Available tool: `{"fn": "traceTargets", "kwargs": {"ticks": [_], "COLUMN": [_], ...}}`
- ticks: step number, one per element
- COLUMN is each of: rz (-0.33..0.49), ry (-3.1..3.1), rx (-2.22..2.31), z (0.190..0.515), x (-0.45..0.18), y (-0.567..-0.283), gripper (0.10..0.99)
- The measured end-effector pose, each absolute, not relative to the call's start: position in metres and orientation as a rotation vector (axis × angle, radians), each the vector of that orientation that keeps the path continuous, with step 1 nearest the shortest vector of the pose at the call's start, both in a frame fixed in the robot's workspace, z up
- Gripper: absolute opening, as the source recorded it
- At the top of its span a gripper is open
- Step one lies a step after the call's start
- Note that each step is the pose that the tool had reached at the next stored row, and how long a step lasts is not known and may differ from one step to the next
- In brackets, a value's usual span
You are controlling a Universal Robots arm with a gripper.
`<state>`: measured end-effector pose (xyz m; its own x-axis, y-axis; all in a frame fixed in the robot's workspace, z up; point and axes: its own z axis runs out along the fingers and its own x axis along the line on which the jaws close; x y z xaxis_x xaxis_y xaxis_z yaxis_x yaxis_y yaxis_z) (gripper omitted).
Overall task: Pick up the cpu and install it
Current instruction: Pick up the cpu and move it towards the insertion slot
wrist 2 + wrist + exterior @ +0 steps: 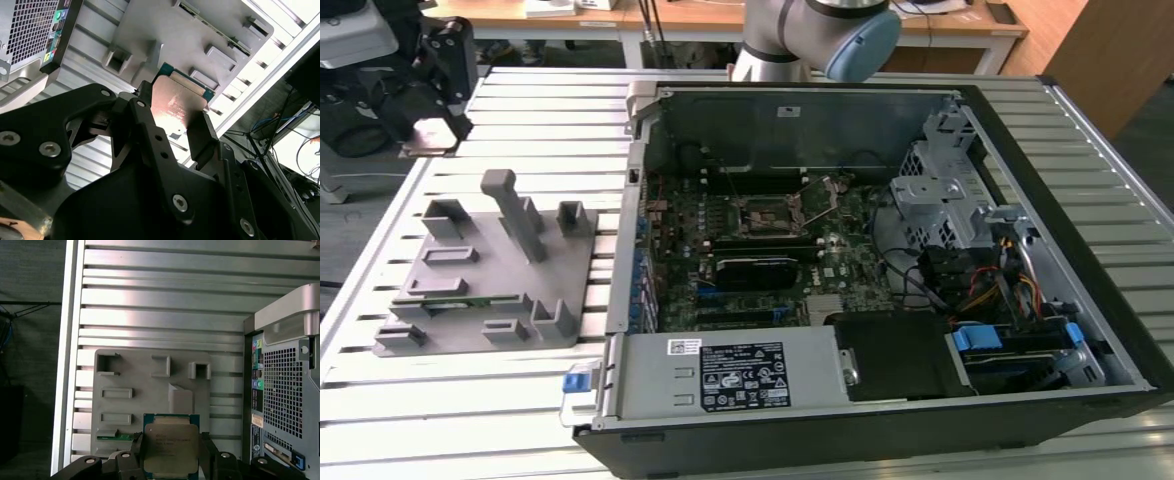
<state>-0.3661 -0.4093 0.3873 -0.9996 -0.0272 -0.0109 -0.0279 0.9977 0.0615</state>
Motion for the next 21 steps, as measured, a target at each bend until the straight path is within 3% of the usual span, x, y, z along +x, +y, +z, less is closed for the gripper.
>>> {"fn": "traceTargets", "kwargs": {"ticks": [21], "rz": [0.097], "ry": [3.130], "rx": [-0.043], "z": [0.387], "x": [-0.356], "y": [-0.409], "gripper": [0.525]}}
